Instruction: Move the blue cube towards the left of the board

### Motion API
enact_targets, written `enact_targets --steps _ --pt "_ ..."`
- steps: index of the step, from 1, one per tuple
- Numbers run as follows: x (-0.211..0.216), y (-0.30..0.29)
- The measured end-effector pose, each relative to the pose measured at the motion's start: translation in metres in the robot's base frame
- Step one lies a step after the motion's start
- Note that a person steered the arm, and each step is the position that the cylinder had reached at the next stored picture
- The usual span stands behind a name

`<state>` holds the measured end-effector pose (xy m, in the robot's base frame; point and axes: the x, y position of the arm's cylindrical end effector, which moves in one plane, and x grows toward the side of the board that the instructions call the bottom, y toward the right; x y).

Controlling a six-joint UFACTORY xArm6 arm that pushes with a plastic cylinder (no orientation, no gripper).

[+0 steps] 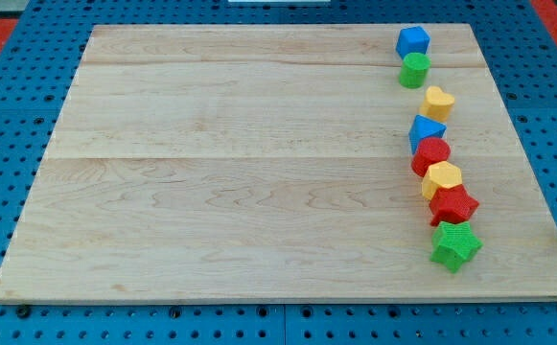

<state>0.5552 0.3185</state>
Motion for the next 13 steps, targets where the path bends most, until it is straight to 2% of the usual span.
enact_targets --steps 1,2,4,6,7,8,9,10,11,12,13 --pt "0.000 0.000" --pt "-0.025 -0.001" --pt "-0.135 -0.040" --pt "-0.224 -0.056" --pt "-0.260 -0.024" --pt "-0.300 -0.045" --pt "-0.314 -0.061" --pt "-0.329 -0.112" --pt "-0.324 -0.186" --pt "-0.337 -0.224" --pt "-0.350 -0.143"
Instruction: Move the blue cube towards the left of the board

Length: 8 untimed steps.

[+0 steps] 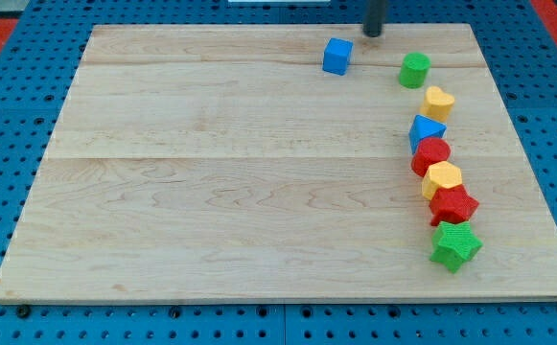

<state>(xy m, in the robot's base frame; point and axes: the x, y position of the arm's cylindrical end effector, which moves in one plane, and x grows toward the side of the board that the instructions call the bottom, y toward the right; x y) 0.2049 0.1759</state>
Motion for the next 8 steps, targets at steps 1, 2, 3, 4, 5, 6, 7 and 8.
enact_targets --steps 1,2,3,4,5,6,7,8 --pt "0.026 0.009" --pt "0.031 0.008" --pt "0.049 -0.018" --pt "0.054 -0.056" --pt "0.054 -0.046" --pt "0.061 -0.087" --pt "0.050 -0.152" --pt "0.062 -0.170"
